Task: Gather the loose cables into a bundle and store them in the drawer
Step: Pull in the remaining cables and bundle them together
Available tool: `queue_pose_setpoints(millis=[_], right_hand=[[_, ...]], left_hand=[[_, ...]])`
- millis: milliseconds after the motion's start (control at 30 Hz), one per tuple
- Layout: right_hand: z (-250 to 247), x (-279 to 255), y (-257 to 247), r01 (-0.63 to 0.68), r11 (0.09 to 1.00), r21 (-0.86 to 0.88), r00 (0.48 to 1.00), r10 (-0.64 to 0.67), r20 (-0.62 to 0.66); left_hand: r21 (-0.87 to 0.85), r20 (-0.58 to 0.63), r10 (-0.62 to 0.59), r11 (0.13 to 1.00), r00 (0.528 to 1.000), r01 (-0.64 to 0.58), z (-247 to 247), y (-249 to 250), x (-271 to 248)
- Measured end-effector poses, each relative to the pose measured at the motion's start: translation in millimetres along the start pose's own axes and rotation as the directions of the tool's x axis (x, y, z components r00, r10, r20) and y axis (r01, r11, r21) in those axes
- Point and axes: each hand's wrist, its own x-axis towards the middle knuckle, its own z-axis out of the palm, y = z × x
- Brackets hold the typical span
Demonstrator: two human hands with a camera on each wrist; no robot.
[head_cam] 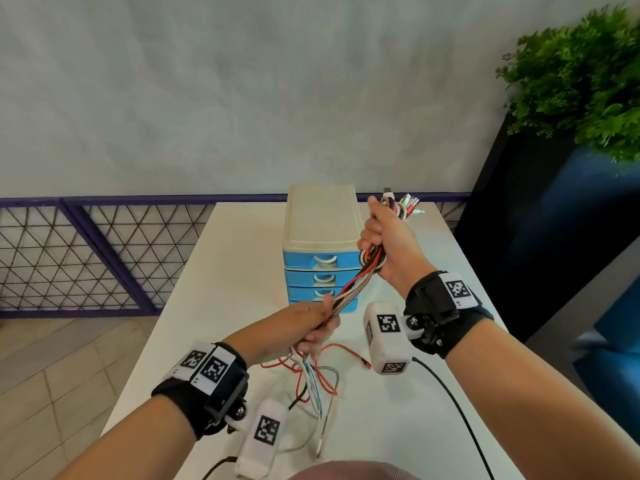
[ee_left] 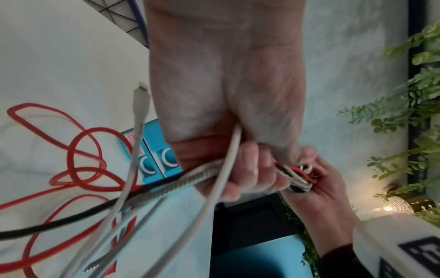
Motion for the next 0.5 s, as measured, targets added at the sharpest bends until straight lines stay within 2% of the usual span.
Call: queue_pose_setpoints(millis=[67,133,267,333,400,467,500], right_hand=[[-2,1,0,0.003,1.000,0.006,1.000,-0.003,-0.019],[-4,2,-2,0.016,1.000,0.003,0.999,-0.016,-0.033],[-8,3,-10,0.054,0.998,-0.027,0.997,-0.055,-0.053],[-11,3,-12,0.058,0.996,-0.065,0.995,-0.063,-0.075],[-15,4,-11,0.059,0.984,-0.166,0.994,-0.073,-0.084],[-16,5,-8,0.072,0.949,-0.307,0.995,-0.089,-0.043],[-16,5,-7,0.082,0.918,-0.389,0.996,-0.092,-0.005]], left_hand=[[-0.108,-0.051,-0.049,0.993,0.998,0.043,-3,2,0],[-0.160,-0.049,-0.066,0.985,0.997,0.058,-6,3,0],[-0.367,0.049,-0.052,0.928,0.997,0.066,-10,-6,-7],[-0.393,0.063,-0.051,0.917,0.997,0.072,-16,-11,-9],[-0.236,-0.007,-0.092,0.968,0.996,0.088,-23,-12,-5],[0.134,-0.174,-0.046,0.988,0.984,0.070,-26,-9,1],[0.321,-0.253,0.022,0.945,0.967,0.062,-26,-6,4]])
